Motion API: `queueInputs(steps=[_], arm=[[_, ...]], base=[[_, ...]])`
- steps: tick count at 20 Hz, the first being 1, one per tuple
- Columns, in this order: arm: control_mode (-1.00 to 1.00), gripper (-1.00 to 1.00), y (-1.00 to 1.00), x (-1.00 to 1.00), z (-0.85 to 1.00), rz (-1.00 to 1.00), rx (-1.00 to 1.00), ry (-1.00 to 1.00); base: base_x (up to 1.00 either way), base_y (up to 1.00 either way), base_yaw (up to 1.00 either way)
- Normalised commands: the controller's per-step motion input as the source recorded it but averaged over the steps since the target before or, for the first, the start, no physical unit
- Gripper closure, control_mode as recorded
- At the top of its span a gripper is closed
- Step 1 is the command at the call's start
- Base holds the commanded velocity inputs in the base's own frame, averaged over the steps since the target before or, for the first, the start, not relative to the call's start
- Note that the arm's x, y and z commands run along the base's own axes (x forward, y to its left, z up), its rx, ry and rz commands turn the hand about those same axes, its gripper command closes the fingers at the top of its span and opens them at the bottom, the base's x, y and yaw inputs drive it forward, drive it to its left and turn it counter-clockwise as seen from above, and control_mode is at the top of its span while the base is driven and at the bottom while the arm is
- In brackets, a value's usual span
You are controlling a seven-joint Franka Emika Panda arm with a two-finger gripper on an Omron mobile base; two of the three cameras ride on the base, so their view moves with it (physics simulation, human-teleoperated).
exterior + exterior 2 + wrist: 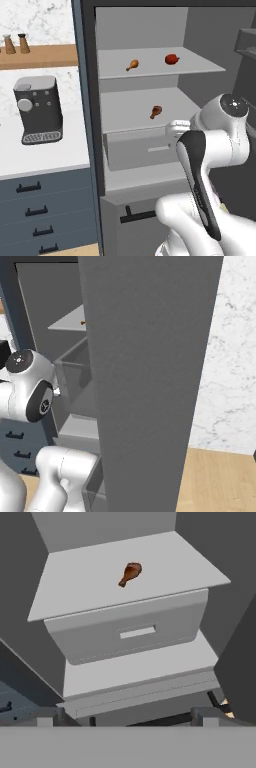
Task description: Place one bell pepper and one chicken drumstick in each tupperware on the nearby counter, to pack two identical lunches.
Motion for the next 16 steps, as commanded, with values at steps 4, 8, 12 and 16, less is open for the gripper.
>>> queueInputs(steps=[4, 8, 12, 16], arm=[[-1.0, -1.0, -0.08, 0.77, -0.3, -0.02, 0.0, -0.03], [-1.0, -1.0, -0.08, 0.75, -0.02, -0.04, 0.0, 0.0], [-1.0, -1.0, -0.11, 0.7, 0.0, -0.03, 0.01, 0.08], [-1.0, -1.0, -0.04, 0.61, -0.05, -0.01, 0.0, 0.06]], base=[[0.0, 0.0, 0.0], [0.0, 0.0, 0.0], [0.0, 0.0, 0.0], [0.0, 0.0, 0.0]])
